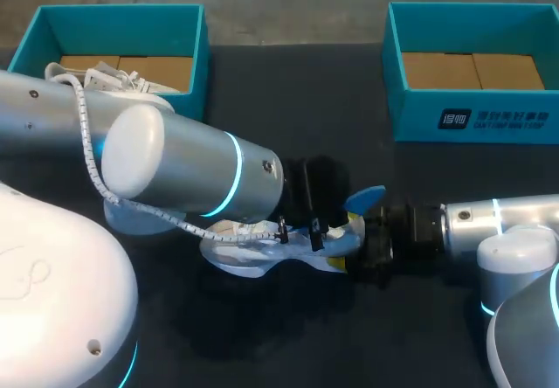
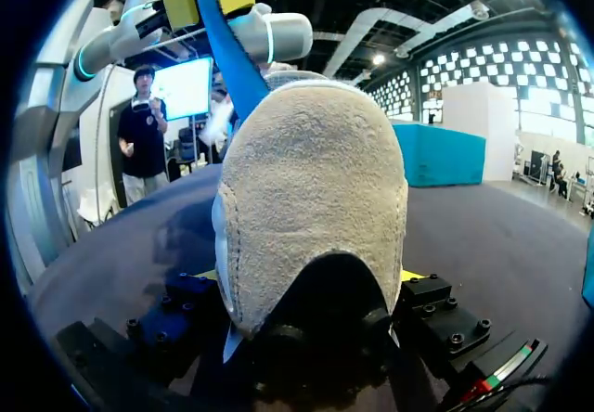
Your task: Take the shoe out of the shoebox, open the shoe tongue, remove and reinsert the insole, then place the shoe into the shoebox
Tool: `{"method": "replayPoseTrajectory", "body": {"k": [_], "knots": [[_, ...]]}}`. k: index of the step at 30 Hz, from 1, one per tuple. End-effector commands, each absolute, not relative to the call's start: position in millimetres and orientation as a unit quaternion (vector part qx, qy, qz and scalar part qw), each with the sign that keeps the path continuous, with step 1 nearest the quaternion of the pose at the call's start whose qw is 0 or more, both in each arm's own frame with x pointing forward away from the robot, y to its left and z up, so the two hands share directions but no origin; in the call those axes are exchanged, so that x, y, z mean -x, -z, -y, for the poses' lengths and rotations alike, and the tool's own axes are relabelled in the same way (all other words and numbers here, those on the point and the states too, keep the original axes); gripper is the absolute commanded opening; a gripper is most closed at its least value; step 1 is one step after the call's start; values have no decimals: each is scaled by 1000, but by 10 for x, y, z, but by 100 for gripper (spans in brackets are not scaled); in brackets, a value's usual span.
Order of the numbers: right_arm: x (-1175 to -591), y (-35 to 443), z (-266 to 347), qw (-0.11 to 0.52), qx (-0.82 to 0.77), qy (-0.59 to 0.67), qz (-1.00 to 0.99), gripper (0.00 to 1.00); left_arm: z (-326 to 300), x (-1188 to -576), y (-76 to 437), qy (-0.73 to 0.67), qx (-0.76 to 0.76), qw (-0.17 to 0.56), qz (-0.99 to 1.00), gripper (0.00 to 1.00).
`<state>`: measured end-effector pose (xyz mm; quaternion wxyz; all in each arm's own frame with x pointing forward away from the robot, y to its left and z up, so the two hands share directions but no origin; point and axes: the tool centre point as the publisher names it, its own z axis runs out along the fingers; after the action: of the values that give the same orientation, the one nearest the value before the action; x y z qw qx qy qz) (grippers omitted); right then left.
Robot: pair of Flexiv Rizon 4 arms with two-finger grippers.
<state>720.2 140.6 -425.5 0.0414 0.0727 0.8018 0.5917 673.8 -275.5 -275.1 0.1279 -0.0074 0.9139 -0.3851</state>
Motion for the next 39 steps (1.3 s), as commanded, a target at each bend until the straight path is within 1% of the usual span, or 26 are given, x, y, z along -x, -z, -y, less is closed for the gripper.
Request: {"method": "replayPoseTrajectory", "body": {"k": [1,10,25,28,35,37,38,39], "knots": [[-7205,4253,-1428,41,-73,-589,-804,0,2770,-6694,2667,391,1,112,-913,0],[-7205,4253,-1428,41,-73,-589,-804,0,2897,-6616,2372,430,-3,78,-899,0],[-7205,4253,-1428,41,-73,-589,-804,0,2872,-6603,1844,470,-19,30,-882,0],[-7205,4253,-1428,41,-73,-589,-804,0,2865,-6623,1671,471,-34,4,-882,0],[-7205,4253,-1428,41,-73,-589,-804,0,2784,-6702,1370,482,-51,-102,-869,0],[-7205,4253,-1428,41,-73,-589,-804,0,2776,-6715,1344,483,-50,-113,-867,0],[-7205,4253,-1428,41,-73,-589,-804,0,2755,-6749,1267,486,-56,-151,-859,0],[-7205,4253,-1428,41,-73,-589,-804,0,2747,-6765,1234,485,-56,-162,-857,0]]}}
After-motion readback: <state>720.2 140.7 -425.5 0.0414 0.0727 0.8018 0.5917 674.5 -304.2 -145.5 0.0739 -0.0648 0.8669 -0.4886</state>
